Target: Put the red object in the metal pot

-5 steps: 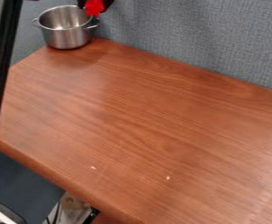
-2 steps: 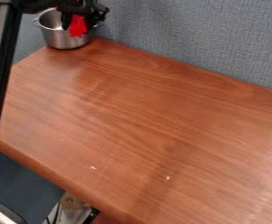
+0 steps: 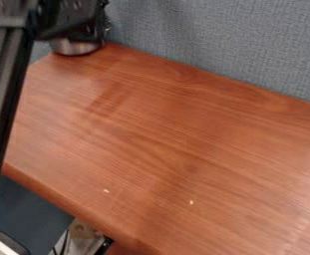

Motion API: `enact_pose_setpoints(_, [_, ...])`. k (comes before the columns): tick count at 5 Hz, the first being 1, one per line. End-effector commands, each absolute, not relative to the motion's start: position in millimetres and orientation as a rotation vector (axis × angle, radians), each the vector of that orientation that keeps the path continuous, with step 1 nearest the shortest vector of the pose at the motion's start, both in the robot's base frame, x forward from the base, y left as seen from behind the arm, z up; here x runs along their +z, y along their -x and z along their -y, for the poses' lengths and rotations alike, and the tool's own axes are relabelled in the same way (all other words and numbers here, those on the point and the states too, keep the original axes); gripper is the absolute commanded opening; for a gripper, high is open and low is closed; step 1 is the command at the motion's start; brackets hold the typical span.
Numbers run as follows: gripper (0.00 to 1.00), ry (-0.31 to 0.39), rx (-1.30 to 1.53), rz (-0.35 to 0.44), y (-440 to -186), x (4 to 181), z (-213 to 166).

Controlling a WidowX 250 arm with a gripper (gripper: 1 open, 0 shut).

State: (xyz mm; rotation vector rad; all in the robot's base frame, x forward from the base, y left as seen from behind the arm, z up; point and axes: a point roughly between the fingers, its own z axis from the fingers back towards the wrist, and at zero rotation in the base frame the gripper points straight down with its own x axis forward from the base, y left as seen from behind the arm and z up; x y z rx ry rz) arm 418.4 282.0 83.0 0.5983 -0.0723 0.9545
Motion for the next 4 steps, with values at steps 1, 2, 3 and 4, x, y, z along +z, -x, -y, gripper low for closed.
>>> enact_pose_setpoints(1, [0.0, -0.612, 1.087, 0.114, -401, 112.3, -317])
enact_pose_setpoints(2, [0.0, -0.594, 1.171, 0.071, -389, 110.5, -329])
enact_pose_setpoints(3, [1.0, -0.59, 1.082, 0.055, -392, 123.5, -330])
enact_pose_setpoints(4, [1.0, -0.591, 0.993, 0.039, -394, 135.2, -331])
